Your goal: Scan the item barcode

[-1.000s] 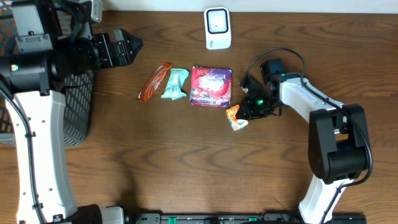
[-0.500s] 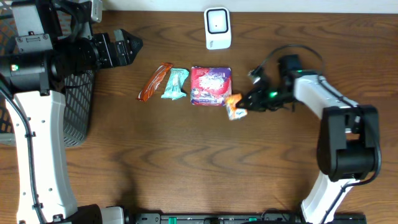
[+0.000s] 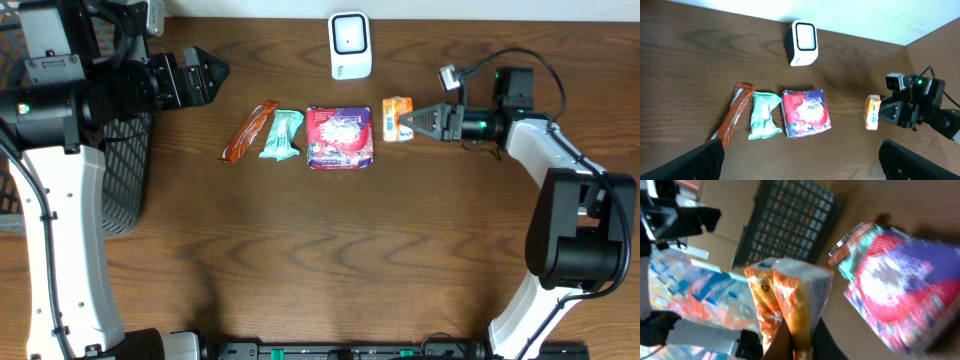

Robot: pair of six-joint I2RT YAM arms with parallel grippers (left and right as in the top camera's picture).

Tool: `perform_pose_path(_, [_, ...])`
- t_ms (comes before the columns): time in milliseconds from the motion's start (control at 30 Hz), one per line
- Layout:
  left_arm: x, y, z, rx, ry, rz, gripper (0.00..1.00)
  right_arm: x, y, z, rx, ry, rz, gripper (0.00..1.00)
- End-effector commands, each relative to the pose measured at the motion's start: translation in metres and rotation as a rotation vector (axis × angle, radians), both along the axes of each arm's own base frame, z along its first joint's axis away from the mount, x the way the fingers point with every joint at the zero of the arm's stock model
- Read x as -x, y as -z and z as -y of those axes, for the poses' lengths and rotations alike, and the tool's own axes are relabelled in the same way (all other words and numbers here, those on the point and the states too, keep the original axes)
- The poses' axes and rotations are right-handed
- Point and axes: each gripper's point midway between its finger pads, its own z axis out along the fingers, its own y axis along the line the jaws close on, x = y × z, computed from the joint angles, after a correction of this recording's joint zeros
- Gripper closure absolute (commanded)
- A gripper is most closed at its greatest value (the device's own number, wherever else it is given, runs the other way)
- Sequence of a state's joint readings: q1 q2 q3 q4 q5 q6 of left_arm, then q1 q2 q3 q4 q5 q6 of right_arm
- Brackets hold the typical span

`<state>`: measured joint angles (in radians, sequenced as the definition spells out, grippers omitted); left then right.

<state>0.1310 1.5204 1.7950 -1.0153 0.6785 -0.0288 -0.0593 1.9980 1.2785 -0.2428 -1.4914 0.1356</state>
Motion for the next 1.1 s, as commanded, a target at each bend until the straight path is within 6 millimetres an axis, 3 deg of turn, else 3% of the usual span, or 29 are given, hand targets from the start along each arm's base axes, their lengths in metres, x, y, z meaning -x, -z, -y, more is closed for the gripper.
perform_pose_path(0, [-0.001, -0.001, 0.000, 0.006, 0.006, 0.002, 0.02, 0.005, -0.017, -0.021, -0.062, -0.086, -0.065, 0.99])
perform_pose_path(200, [-0.001, -0.001, 0.000, 0.006, 0.006, 0.002, 0.02, -0.008, -0.020, -0.042, -0.015, -0.066, -0.071, 0.99])
perform_pose_path(367, [-0.001, -0.001, 0.000, 0.005, 0.006, 0.003, 0.02, -0.007, -0.021, -0.049, -0.010, -0.075, -0.050, 0.99])
perform_pose_path(1067, [-0.001, -0.001, 0.000, 0.005, 0.005, 0.002, 0.02, -0.011, -0.019, -0.049, 0.004, -0.055, -0.049, 0.99])
